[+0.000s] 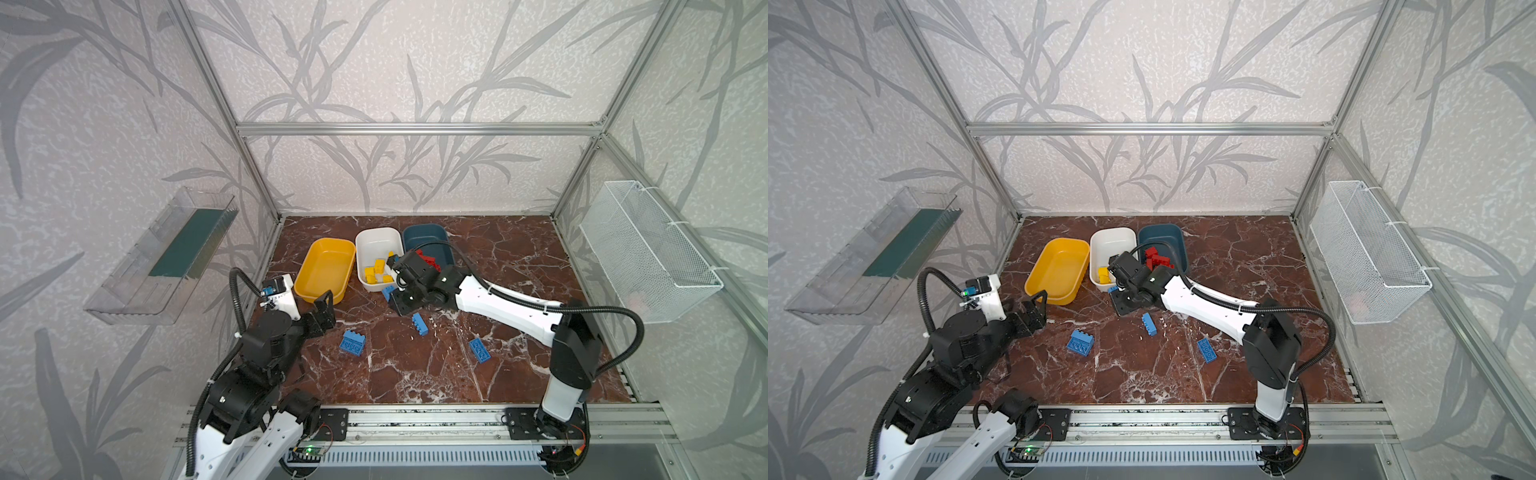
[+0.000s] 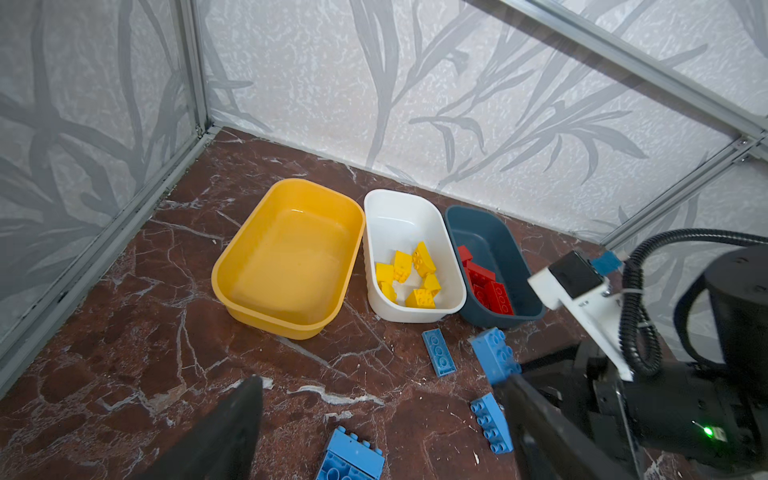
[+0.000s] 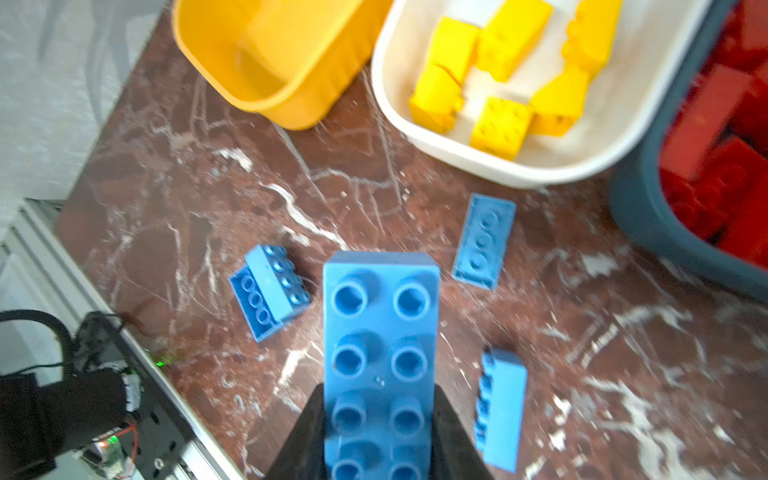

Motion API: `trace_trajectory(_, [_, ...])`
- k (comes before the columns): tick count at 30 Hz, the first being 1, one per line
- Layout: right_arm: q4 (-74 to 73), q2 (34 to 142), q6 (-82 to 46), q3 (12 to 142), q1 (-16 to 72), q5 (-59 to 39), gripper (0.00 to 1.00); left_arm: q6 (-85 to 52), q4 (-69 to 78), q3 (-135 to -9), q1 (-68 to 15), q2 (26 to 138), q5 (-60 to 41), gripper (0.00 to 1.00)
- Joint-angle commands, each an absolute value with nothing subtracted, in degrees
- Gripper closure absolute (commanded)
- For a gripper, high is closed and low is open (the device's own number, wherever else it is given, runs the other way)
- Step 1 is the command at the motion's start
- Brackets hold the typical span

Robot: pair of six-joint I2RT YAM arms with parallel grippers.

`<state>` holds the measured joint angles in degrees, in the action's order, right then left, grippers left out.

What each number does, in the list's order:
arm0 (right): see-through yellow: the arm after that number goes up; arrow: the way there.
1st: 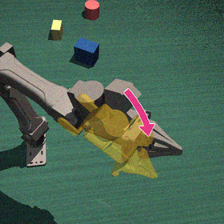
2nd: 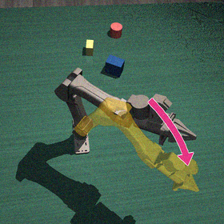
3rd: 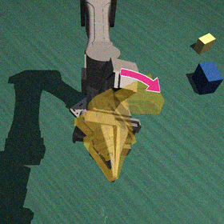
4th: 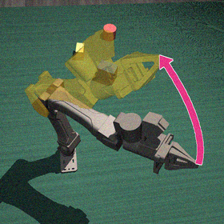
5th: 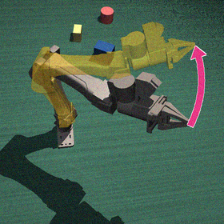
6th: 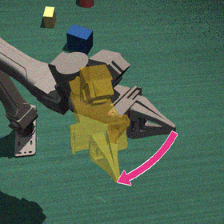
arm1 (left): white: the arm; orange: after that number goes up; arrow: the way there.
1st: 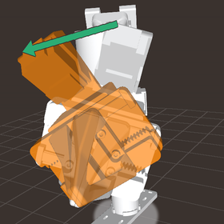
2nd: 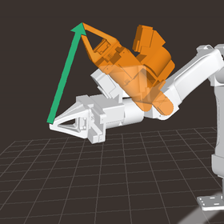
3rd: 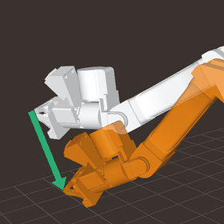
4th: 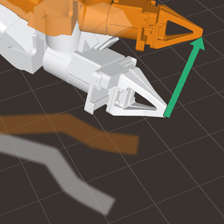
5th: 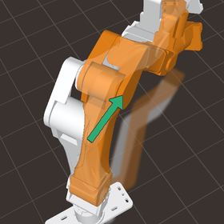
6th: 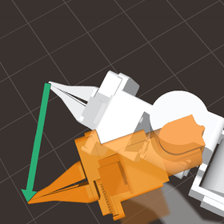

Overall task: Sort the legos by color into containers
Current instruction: 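Carry the blue brick over the yellow tub and open the right gripper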

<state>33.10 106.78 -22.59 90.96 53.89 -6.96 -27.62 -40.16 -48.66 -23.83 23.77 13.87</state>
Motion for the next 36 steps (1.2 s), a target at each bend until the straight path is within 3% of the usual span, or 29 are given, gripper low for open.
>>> trace_trajectory(1, [34.2, 112.5, -20.1, 96.8, 54.1, -16.0, 0.78, -28.4, -38.3, -47.9, -23.8, 22.1, 16.8, 0.10])
trace_trajectory(12, [21.4, 128.6, -25.7, 114.8, 55.8, -19.1, 0.79, -28.6, -38.8, -47.9, -23.9, 22.4, 17.6, 0.10])
trace_trajectory(23, [32.7, 153.1, -27.9, 152.0, 57.7, -15.8, 0.78, -28.7, -39.2, -48.2, -24.0, 22.6, 18.3, 0.10])
trace_trajectory(28, [32.3, 156.3, -28.8, 155.9, 57.7, -13.8, 0.71, -28.7, -39.4, -48.1, -24.0, 22.9, 18.4, 0.10])
trace_trajectory(32, [28.9, 153.6, -28.2, 150.6, 57.6, -12.3, 0.52, -28.7, -39.4, -48.1, -24.1, 23.1, 18.4, 0.10])
trace_trajectory(36, [29.6, 152.5, -26.9, 150.1, 57.4, -11.7, 0.42, -28.7, -39.5, -48.2, -24.0, 23.5, 18.5, 0.10])
